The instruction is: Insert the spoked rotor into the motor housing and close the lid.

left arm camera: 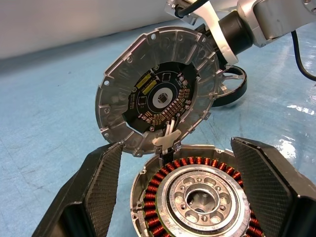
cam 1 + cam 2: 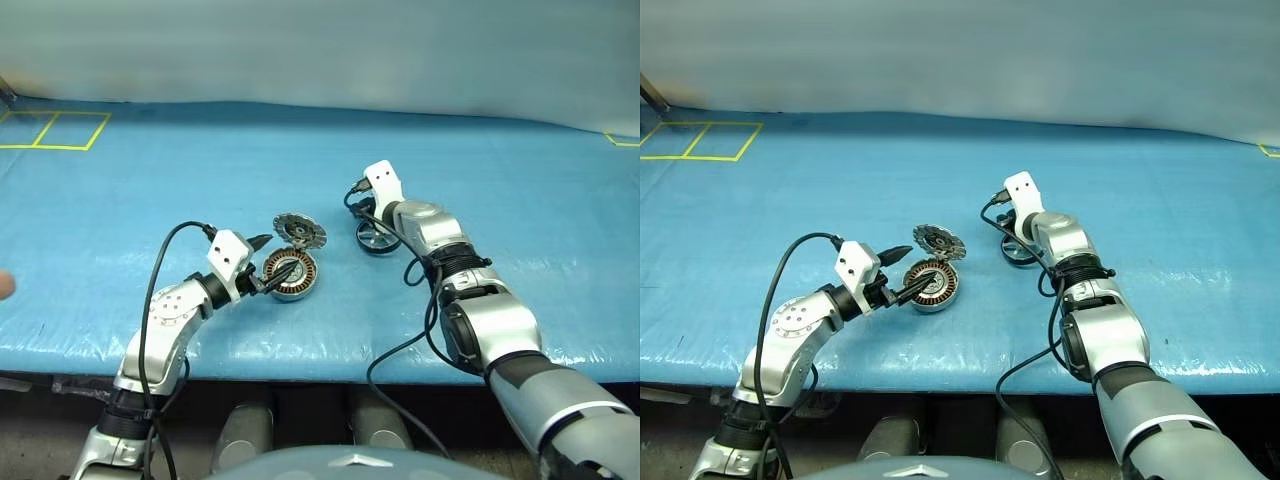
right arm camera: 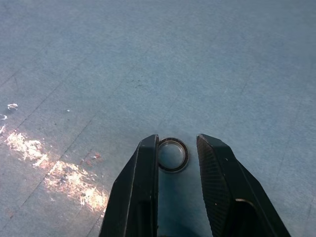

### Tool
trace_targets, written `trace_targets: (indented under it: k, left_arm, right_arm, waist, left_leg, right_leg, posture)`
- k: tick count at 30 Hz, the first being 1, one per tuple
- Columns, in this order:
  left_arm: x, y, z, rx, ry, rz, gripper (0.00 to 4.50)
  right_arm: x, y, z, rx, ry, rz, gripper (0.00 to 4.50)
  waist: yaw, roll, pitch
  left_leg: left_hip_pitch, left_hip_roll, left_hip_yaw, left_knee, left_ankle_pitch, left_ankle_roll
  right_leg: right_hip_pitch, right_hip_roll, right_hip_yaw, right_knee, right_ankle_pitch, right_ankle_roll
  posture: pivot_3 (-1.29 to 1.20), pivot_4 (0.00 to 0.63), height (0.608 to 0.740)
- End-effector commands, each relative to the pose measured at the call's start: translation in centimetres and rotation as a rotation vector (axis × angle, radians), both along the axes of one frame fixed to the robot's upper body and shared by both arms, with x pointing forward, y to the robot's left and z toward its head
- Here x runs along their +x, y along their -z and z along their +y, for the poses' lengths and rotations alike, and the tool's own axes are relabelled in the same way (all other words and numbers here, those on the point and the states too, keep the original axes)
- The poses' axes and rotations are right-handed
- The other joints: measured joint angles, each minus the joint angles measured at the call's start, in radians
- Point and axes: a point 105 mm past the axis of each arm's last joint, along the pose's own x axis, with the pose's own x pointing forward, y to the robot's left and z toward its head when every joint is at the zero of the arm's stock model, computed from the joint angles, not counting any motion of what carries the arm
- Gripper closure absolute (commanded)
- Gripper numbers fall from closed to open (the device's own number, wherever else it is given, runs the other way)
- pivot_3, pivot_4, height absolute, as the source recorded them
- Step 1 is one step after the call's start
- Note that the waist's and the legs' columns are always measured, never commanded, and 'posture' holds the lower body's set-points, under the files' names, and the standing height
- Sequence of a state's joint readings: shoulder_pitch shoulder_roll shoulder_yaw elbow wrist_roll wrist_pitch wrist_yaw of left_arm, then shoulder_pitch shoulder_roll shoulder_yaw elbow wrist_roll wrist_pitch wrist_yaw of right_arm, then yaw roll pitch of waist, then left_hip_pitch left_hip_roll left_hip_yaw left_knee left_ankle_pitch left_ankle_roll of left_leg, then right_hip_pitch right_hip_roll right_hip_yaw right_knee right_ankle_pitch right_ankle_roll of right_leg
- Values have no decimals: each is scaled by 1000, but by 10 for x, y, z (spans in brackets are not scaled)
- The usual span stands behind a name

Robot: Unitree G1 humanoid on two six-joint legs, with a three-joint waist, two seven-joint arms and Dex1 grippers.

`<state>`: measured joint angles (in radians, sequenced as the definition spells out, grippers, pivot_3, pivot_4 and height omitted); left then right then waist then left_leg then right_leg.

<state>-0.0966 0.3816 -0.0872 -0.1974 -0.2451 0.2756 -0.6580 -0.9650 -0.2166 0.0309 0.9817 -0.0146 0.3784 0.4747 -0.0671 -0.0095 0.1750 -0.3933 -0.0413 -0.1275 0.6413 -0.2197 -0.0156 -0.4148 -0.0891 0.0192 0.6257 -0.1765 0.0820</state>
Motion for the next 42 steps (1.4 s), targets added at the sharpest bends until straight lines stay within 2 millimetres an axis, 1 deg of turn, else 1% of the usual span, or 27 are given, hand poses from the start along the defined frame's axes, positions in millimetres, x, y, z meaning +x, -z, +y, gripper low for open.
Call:
trace_targets:
  k: [1,5,9,11,13,21,28,34,37,40,42]
  left_arm:
    - [-1,-4,2,6,-2,-25,637]
    - [-1,-4,2,6,-6,-24,637]
    - [-1,-4,3,8,-12,-25,637]
    - [0,-3,3,9,-18,-25,637]
    - [-1,-3,3,8,-20,-24,637]
    - [0,-2,3,9,-25,-22,637]
    - [0,-1,3,8,-30,-24,637]
    - [0,0,3,6,-39,-27,637]
    - [0,0,4,5,-42,-27,637]
    - [0,0,4,4,-44,-28,637]
    - [0,0,4,3,-45,-30,637]
  right_arm:
    - [3,-9,5,13,-12,-30,3235]
    - [1,-2,5,6,-10,-7,3235]
    - [1,-3,5,8,-9,-10,3235]
    - [1,-3,6,7,-13,-11,2877]
    - [2,-3,6,7,-15,-12,2363]
    - [-1,6,5,-13,-12,29,2363]
    - [-5,20,0,-94,-16,85,2363]
    - [-9,29,-4,-116,-12,119,2363]
    - [-9,30,-5,-111,-6,126,2971]
    - [-9,30,-6,-107,-4,122,3843]
    - [-8,27,-5,-104,-6,107,3844]
  waist:
    - [0,0,0]
    - [0,0,0]
    - [0,0,0]
    - [0,0,0]
    - [0,0,0]
    - [0,0,0]
    - [2,0,0]
    - [4,0,-1]
    - [4,1,-1]
    - [6,1,-1]
    - [6,1,-1]
  left_leg:
    - [0,0,0,0,0,0]
    - [0,0,0,0,0,0]
    - [0,0,0,0,0,0]
    - [0,0,0,0,0,0]
    - [0,0,0,0,0,0]
    - [0,0,0,0,0,0]
    - [1,0,0,0,0,0]
    - [1,0,0,0,0,0]
    - [1,0,-1,0,0,0]
    - [2,0,-1,0,0,0]
    - [2,0,-1,1,0,0]
  right_leg:
    - [0,0,0,0,0,0]
    - [0,0,0,0,0,0]
    - [0,0,0,0,0,0]
    - [0,0,0,0,0,0]
    - [0,0,0,0,0,0]
    - [0,0,0,0,0,0]
    - [1,0,0,0,0,0]
    - [1,0,0,0,0,0]
    - [2,0,0,0,-1,-1]
    - [2,0,0,0,-1,-2]
    - [3,0,0,0,-1,-2]
  posture:
    - [0,150,740]
    - [0,150,740]
    - [0,150,740]
    - [0,150,740]
    - [0,150,740]
    - [0,150,740]
    - [0,150,740]
    - [0,150,740]
    - [0,150,740]
    - [0,150,740]
    - [0,150,740]
